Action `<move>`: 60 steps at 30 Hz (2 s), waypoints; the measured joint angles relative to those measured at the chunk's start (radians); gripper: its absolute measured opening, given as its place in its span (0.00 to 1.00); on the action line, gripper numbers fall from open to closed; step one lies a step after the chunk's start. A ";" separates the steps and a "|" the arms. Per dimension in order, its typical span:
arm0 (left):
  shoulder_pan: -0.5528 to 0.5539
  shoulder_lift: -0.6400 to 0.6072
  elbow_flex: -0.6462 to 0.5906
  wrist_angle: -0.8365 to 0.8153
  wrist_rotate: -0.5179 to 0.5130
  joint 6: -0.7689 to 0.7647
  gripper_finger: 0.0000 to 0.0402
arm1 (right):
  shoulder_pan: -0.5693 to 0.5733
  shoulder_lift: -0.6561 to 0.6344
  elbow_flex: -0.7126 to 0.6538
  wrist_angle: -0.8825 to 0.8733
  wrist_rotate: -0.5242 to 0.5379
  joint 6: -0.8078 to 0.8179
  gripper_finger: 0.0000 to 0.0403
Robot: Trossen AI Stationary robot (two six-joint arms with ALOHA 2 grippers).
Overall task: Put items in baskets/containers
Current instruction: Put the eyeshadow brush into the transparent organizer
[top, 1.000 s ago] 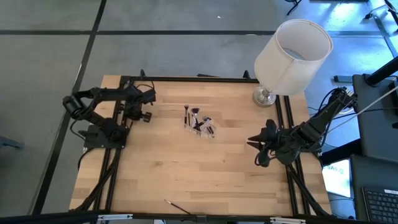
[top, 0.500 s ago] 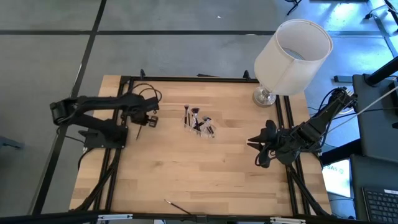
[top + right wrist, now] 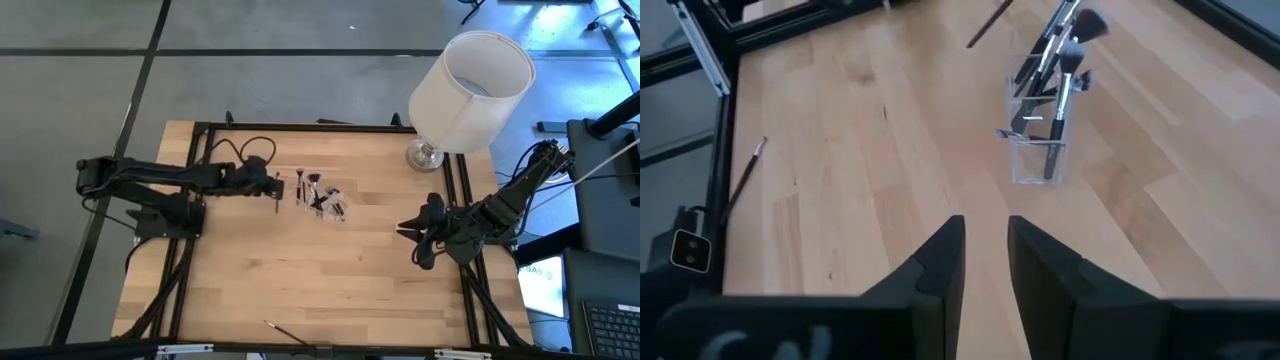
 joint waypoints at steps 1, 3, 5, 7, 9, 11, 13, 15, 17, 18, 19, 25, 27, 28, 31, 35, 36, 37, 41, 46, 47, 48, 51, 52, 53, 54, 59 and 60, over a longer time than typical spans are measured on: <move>-0.005 -0.001 0.010 0.014 -0.012 0.011 0.07 | 0.000 0.000 0.000 0.000 0.000 -0.003 0.20; -0.011 -0.008 0.035 0.017 -0.043 0.037 0.07 | 0.000 0.000 0.000 0.001 0.000 -0.014 0.20; -0.022 -0.010 0.063 0.032 -0.090 0.063 0.07 | 0.000 0.000 0.000 0.001 0.001 -0.021 0.20; -0.041 -0.010 0.085 0.061 -0.161 0.113 0.07 | 0.000 0.000 0.000 0.001 0.000 -0.025 0.20; -0.074 0.001 0.091 0.134 -0.257 0.172 0.07 | 0.000 0.000 0.000 0.002 0.002 -0.038 0.20; -0.114 0.031 0.091 0.222 -0.330 0.211 0.08 | 0.000 0.000 0.000 0.011 0.002 -0.053 0.20; -0.149 0.069 0.091 0.313 -0.392 0.262 0.09 | 0.000 0.000 0.000 0.018 0.002 -0.065 0.20; -0.176 0.106 0.091 0.376 -0.447 0.300 0.10 | 0.000 0.000 0.000 0.026 0.002 -0.074 0.20; -0.192 0.144 0.091 0.420 -0.464 0.317 0.10 | 0.000 0.000 0.000 0.027 0.002 -0.073 0.20; -0.196 0.161 0.091 0.427 -0.462 0.318 0.10 | 0.000 0.000 0.000 0.027 0.002 -0.073 0.20; -0.198 0.174 0.091 0.428 -0.460 0.318 0.09 | 0.000 0.000 0.000 0.027 0.002 -0.073 0.20; -0.203 0.260 0.091 0.432 -0.432 0.285 0.09 | 0.000 0.000 0.000 0.027 0.002 -0.073 0.20; -0.203 0.288 0.091 0.431 -0.444 0.292 0.10 | 0.000 0.000 0.000 0.027 0.002 -0.072 0.20; -0.203 0.299 0.091 0.428 -0.454 0.301 0.11 | 0.000 0.000 0.000 0.027 0.002 -0.071 0.20; -0.202 0.321 0.091 0.433 -0.474 0.308 0.13 | 0.000 0.000 0.000 0.027 0.001 -0.070 0.20; -0.203 0.326 0.091 0.434 -0.458 0.309 0.19 | 0.000 0.000 0.000 0.027 0.001 -0.073 0.20; -0.203 0.326 0.091 0.434 -0.457 0.309 0.20 | 0.000 0.000 0.000 0.027 0.001 -0.073 0.20; -0.207 0.326 0.091 0.434 -0.456 0.311 0.22 | 0.000 0.000 0.000 0.027 0.001 -0.073 0.20; -0.233 0.288 0.098 0.368 -0.385 0.422 0.27 | 0.000 0.000 0.000 0.023 -0.007 -0.071 0.20; -0.304 0.176 0.179 0.059 -0.208 0.437 0.27 | 0.000 0.004 0.001 -0.007 -0.051 -0.070 0.20; -0.329 0.161 0.196 0.005 -0.163 0.447 0.26 | 0.000 0.007 0.001 -0.015 -0.051 -0.067 0.20; -0.358 0.149 0.206 -0.040 -0.121 0.455 0.25 | 0.000 0.008 0.000 -0.016 -0.051 -0.066 0.20; -0.469 0.148 0.216 -0.100 -0.061 0.433 0.23 | 0.000 0.012 0.000 -0.018 -0.051 -0.066 0.20; -0.514 0.159 0.216 -0.105 -0.043 0.413 0.22 | 0.000 0.014 0.000 -0.018 -0.051 -0.066 0.20; -0.561 0.178 0.216 -0.099 -0.022 0.393 0.22 | 0.000 0.016 0.000 -0.017 -0.051 -0.066 0.20; -0.612 0.202 0.216 -0.089 -0.003 0.371 0.21 | 0.000 0.016 0.000 -0.017 -0.052 -0.066 0.20; -0.831 0.346 0.256 -0.018 -0.017 0.338 0.20 | 0.000 0.016 0.000 0.003 -0.052 -0.066 0.20; -0.862 0.380 0.283 -0.029 -0.034 0.341 0.20 | 0.000 0.016 0.000 0.009 -0.052 -0.067 0.20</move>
